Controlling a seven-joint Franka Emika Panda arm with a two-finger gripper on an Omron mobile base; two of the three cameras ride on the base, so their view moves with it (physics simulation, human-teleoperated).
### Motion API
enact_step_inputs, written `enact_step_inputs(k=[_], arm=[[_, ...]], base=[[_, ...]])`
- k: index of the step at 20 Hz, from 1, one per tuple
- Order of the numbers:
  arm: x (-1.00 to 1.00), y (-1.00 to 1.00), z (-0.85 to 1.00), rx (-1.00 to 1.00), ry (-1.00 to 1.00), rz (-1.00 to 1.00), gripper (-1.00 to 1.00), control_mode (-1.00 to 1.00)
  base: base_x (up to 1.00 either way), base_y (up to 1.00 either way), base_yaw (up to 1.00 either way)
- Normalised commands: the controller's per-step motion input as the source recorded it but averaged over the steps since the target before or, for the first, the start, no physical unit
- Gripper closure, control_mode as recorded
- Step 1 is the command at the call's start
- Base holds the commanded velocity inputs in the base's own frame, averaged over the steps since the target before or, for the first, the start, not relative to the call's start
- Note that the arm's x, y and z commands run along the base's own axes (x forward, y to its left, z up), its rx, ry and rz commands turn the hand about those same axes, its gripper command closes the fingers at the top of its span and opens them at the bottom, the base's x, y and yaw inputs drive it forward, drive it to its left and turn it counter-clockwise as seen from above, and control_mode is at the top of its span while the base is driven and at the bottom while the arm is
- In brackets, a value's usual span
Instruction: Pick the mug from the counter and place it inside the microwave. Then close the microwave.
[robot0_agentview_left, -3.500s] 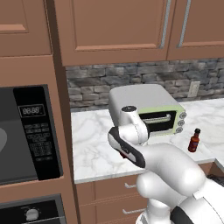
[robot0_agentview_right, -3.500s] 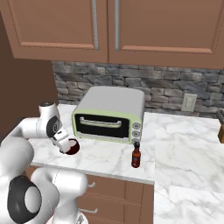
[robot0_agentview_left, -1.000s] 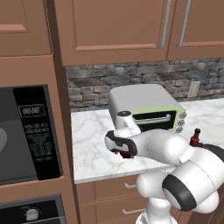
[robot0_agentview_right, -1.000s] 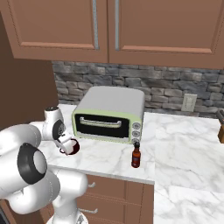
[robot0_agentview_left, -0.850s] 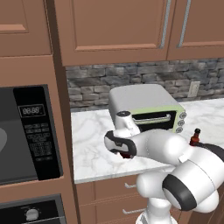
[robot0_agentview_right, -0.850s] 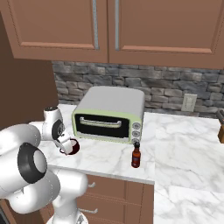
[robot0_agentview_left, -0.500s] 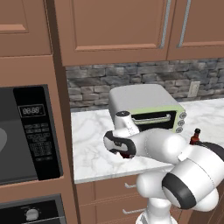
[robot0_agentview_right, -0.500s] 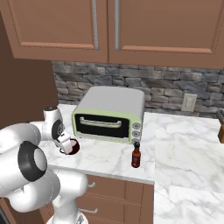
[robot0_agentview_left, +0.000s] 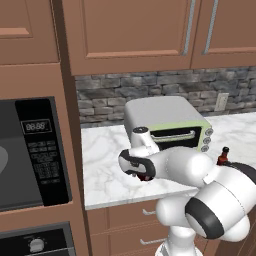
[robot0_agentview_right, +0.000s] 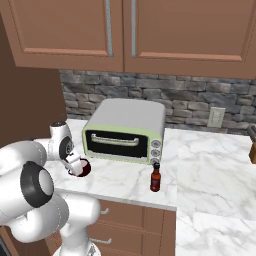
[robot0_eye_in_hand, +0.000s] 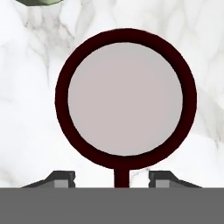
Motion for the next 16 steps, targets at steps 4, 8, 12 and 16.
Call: enact_step_inputs(k=[4, 8, 12, 16], arm=[[0.00, 0.00, -0.03, 0.00, 0.00, 0.00, 1.00, -1.00], [-0.05, -0.03, -0.05, 0.00, -0.03, 0.00, 1.00, -1.00], [-0.31, -0.18, 0.03, 0.00, -0.05, 0.08, 1.00, -1.00], [-0.57, -0.11, 0.61, 0.00, -0.07, 0.19, 1.00, -1.00]], base=[[0.00, 0.00, 0.00], [0.00, 0.00, 0.00], [0.00, 0.00, 0.00], [0.00, 0.00, 0.00]])
